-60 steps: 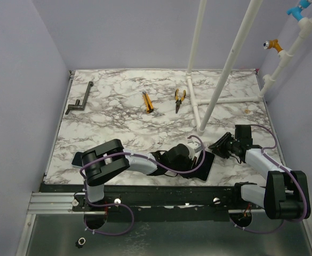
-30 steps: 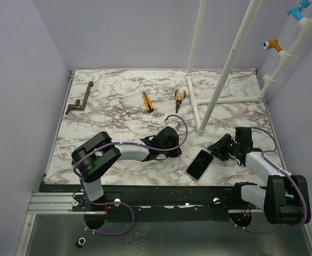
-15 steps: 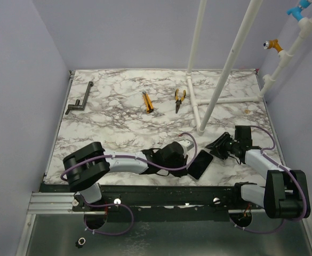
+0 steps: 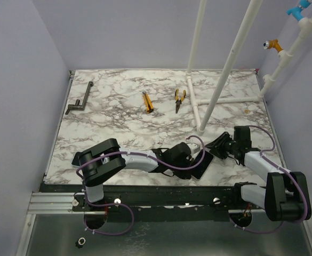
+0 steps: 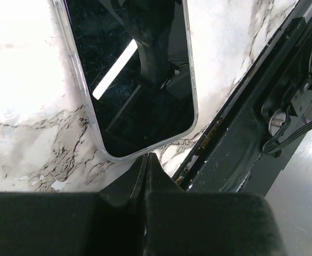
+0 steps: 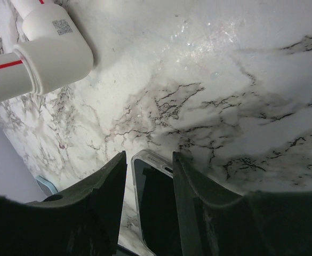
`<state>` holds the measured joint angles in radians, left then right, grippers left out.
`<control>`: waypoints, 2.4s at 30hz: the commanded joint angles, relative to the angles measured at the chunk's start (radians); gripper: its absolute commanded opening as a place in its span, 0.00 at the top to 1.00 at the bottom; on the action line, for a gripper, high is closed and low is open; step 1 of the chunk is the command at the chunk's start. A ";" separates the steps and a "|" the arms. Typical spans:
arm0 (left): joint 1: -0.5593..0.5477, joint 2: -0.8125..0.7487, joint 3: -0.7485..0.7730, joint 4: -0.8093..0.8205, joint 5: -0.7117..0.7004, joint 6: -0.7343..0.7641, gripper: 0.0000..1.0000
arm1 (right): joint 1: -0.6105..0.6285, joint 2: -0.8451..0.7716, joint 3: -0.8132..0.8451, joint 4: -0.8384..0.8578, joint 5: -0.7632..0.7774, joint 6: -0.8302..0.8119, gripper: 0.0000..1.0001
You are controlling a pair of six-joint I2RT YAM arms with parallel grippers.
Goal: Take the phone out of the phone case
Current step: Adjust the phone at the center of the board.
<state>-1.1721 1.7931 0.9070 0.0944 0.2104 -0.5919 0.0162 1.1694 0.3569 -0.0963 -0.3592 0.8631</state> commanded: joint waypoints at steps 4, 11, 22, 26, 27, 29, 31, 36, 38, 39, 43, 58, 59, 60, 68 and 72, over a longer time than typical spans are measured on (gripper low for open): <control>0.076 0.054 0.028 0.016 -0.118 -0.089 1.00 | 0.061 0.005 -0.084 -0.059 0.003 0.035 0.55; 0.150 0.023 0.031 0.026 -0.136 -0.126 1.00 | 0.089 -0.003 -0.097 -0.051 0.006 0.063 0.55; 0.230 0.008 0.050 0.022 -0.155 -0.157 1.00 | 0.131 -0.017 -0.119 -0.047 0.025 0.119 0.55; 0.259 0.029 0.078 0.012 -0.166 -0.200 1.00 | 0.156 -0.038 -0.135 -0.046 0.047 0.163 0.54; 0.265 0.033 0.083 0.008 -0.171 -0.203 1.00 | 0.160 -0.044 -0.141 -0.046 0.050 0.175 0.54; 0.278 0.036 0.093 -0.003 -0.189 -0.206 1.00 | 0.169 -0.058 -0.153 -0.047 0.053 0.200 0.54; 0.295 0.036 0.102 -0.011 -0.203 -0.207 1.00 | 0.180 -0.078 -0.164 -0.051 0.061 0.225 0.54; 0.344 0.044 0.153 -0.048 -0.249 -0.232 1.00 | 0.211 -0.118 -0.175 -0.067 0.094 0.259 0.54; 0.348 0.033 0.172 -0.075 -0.287 -0.227 1.00 | 0.211 -0.128 -0.150 -0.105 0.127 0.246 0.54; 0.348 0.022 0.170 -0.084 -0.298 -0.223 1.00 | 0.212 -0.139 -0.132 -0.127 0.147 0.238 0.53; 0.347 -0.056 0.093 -0.091 -0.320 -0.230 1.00 | 0.211 -0.170 -0.059 -0.175 0.243 0.205 0.53; 0.312 -0.291 -0.208 0.023 -0.212 -0.319 1.00 | 0.213 0.085 0.049 0.056 0.189 -0.033 0.56; 0.312 -0.275 -0.199 0.030 -0.199 -0.316 1.00 | 0.215 0.085 0.042 0.064 0.179 -0.034 0.56; 0.313 -0.255 -0.190 0.036 -0.179 -0.313 1.00 | 0.220 0.076 0.031 0.070 0.171 -0.032 0.56; 0.313 -0.108 -0.106 0.053 -0.131 -0.300 1.00 | 0.352 -0.020 -0.063 0.086 0.176 0.040 0.57; 0.313 -0.105 -0.117 0.059 -0.143 -0.308 1.00 | 0.469 -0.027 -0.070 0.079 0.241 0.099 0.57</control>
<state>-0.8577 1.6844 0.7792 0.1307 0.0471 -0.9039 0.3969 1.1378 0.3199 0.0261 -0.1715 0.9073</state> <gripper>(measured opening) 0.002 0.432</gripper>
